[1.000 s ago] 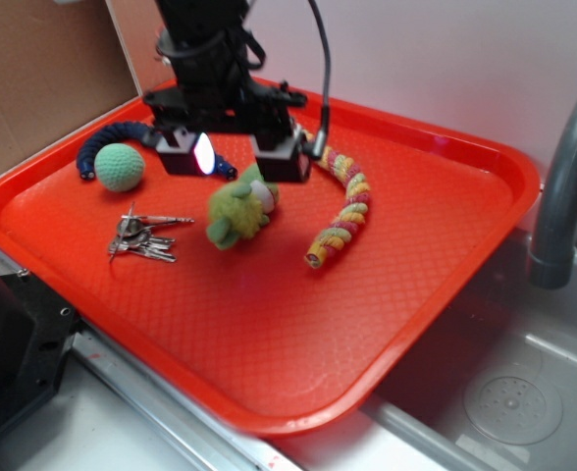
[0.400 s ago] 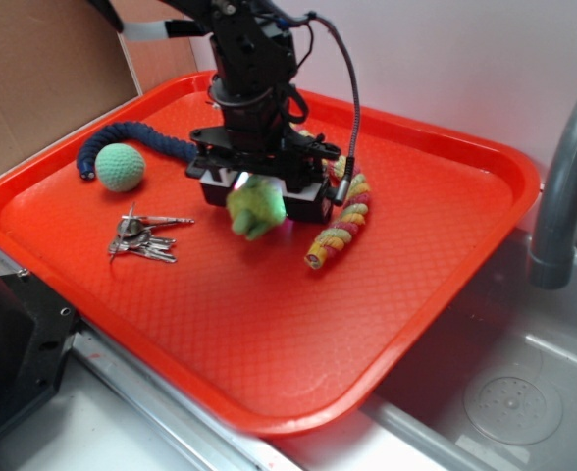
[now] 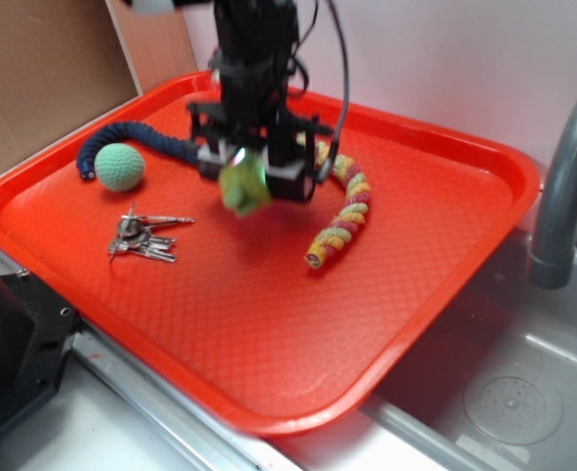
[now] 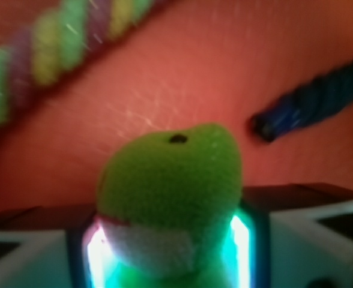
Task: Grab the green animal.
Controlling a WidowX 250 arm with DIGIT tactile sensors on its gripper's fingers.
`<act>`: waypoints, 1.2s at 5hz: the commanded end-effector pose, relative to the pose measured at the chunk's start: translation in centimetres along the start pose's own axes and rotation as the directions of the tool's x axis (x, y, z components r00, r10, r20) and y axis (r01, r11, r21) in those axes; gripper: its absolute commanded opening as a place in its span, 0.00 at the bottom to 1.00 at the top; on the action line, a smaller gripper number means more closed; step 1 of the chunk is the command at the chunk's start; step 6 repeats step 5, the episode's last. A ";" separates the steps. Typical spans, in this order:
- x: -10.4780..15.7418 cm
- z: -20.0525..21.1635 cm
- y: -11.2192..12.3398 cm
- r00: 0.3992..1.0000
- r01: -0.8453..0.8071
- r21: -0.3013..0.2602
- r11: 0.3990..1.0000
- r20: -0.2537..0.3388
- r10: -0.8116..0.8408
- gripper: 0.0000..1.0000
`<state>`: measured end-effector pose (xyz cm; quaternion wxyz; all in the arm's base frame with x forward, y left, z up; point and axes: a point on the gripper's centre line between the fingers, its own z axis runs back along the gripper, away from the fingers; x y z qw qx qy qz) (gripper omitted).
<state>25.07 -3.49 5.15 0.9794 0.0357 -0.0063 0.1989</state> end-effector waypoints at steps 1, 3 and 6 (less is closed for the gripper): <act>1.0 10.2 2.6 0.997 0.051 -0.070 0.996 0.056 -0.047 0.00; -2.2 14.6 5.2 0.981 0.185 -0.064 0.981 0.079 -0.180 0.00; -3.6 14.7 5.9 0.976 0.213 -0.084 0.974 0.064 -0.208 0.00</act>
